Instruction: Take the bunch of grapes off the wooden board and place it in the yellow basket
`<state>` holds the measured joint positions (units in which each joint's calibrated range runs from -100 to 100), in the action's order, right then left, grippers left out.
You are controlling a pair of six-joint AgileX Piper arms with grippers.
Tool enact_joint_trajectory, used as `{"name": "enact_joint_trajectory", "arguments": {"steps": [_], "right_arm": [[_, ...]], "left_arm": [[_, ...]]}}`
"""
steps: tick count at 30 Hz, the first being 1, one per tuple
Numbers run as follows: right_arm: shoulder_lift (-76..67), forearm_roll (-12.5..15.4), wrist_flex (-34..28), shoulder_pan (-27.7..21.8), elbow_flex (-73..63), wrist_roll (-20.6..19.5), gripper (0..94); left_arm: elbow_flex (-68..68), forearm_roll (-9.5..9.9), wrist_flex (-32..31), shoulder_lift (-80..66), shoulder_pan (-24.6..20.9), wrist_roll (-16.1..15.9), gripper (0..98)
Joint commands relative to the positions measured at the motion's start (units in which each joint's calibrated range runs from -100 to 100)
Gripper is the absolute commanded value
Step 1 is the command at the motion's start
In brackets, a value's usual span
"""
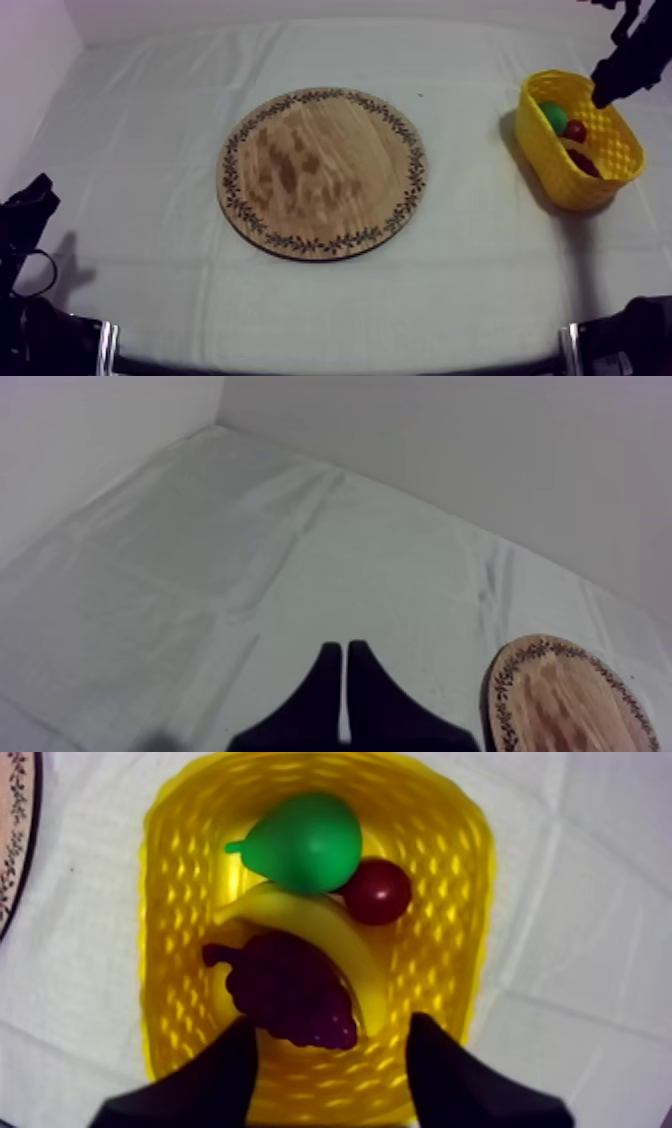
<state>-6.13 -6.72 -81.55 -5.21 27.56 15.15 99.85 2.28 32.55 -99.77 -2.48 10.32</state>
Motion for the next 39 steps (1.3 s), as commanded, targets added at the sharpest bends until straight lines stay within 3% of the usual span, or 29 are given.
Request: {"name": "enact_joint_trajectory", "arguments": {"steps": [1, 8, 13, 18, 25, 32, 36, 39], "right_arm": [[-6.05, -0.23, 2.88, -0.02, 3.83, -0.74, 36.6], [-20.13, -2.94, 12.14, 1.87, 17.81, -6.54, 17.9], [-29.81, -0.88, 16.47, 1.23, 25.16, -6.92, 4.3], [-40.13, 4.40, 20.84, -0.89, 31.81, -3.64, 1.0], [-57.21, 15.21, 33.92, -4.41, 47.65, 5.77, 0.4], [-70.18, 24.96, 41.31, -5.84, 61.87, 9.26, 0.3], [-76.55, 23.72, 40.01, -4.49, 65.11, 4.48, 0.3], [-81.79, 20.23, 37.88, -2.93, 66.31, -1.24, 0.4]], "left_arm": [[0.04, -0.01, 0.03, 0.03, -0.01, 0.01, 0.0], [0.04, -0.01, 0.03, 0.03, -0.01, 0.01, 0.0], [0.04, -0.01, 0.03, 0.03, -0.01, 0.01, 0.0], [0.04, -0.01, 0.03, 0.03, -0.01, 0.01, 0.0], [0.04, -0.01, 0.03, 0.03, -0.01, 0.01, 0.0], [0.04, -0.01, 0.03, 0.03, -0.01, 0.01, 0.0], [0.04, -0.01, 0.03, 0.03, -0.01, -0.01, 0.0], [0.04, -0.01, 0.03, 0.03, -0.01, -0.01, 0.0]]}}
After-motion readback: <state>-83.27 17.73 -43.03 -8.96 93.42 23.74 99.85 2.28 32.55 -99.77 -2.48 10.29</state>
